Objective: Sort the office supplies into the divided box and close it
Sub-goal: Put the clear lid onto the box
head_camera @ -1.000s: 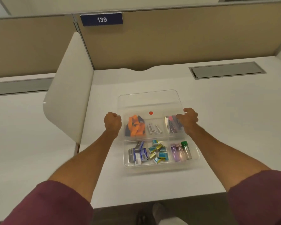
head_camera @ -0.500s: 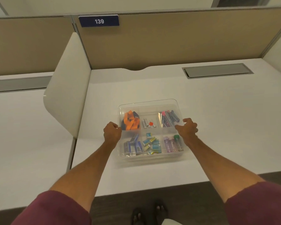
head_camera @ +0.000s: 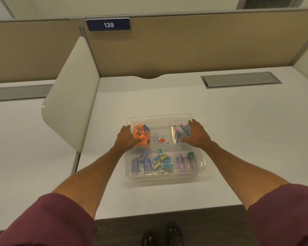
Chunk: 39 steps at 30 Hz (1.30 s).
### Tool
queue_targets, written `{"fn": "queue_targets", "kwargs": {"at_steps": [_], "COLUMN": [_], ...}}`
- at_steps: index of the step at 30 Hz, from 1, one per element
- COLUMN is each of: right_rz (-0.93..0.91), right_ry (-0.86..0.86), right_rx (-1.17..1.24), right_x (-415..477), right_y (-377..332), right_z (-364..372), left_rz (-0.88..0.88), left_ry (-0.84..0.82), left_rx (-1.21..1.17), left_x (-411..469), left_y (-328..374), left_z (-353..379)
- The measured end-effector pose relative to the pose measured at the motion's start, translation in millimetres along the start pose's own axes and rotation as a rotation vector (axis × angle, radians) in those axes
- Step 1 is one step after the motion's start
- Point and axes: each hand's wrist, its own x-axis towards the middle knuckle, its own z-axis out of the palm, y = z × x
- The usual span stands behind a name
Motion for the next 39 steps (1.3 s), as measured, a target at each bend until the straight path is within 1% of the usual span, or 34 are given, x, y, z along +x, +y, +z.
{"fn": "queue_targets", "kwargs": {"at_steps": [2,5,8,12,16,21,24,26,28,30,32,36,39], "right_rz": [-0.028,-0.022,0.01,0.018,0.032,0.031,0.006,0.0,-0.017,-0.026,-0.023,-0.017,-0.013], "right_ry": [-0.065,-0.158,-0.136,-0.134,-0.142,-0.127,-0.11,-0.105,-0.134,-0.168,-0.18,-0.176,-0.175], "right_rx": [-0.043,-0.053,-0.011,0.024,0.055,0.038,-0.065,-0.103,-0.084,-0.016,0.01,-0.052,-0.041], "right_x": [9.1,14.0,14.3,13.6,13.0,14.0,15.0,17.7,21.8,24.9,27.6,32.1,32.8], "right_y": [-0.8,-0.3,1.2,0.9,1.2,-1.9,-3.7,-4.1,-3.3,-2.5,-2.4,-4.3,-3.4], "right_z": [-2.6,-1.5,3.0,1.7,1.9,-0.3,-4.0,-6.8,-9.1,-9.5,-10.1,-9.2,-8.5], "left_rz": [-0.001,0.027,0.027,0.016,-0.037,-0.031,0.007,0.031,0.017,0.024,0.042,0.052,0.059], "left_ry": [-0.07,-0.092,-0.096,-0.146,-0.116,-0.106,-0.124,-0.144,-0.183,-0.201,-0.176,-0.115,-0.131], "left_rx": [0.073,0.237,0.246,0.227,0.275,0.298,0.441,0.48,0.453,0.431,0.435,0.473,0.47], "left_x": [5.8,10.2,11.5,11.0,7.8,9.6,13.7,18.4,23.4,26.2,28.1,30.0,30.4], "left_y": [2.7,6.4,9.4,12.8,13.8,12.6,13.8,13.7,12.9,10.7,9.0,9.7,8.2], "left_z": [0.7,3.0,3.1,-0.6,-0.5,0.6,-1.0,-3.6,-5.7,-5.7,-4.9,-4.5,-3.5]}}
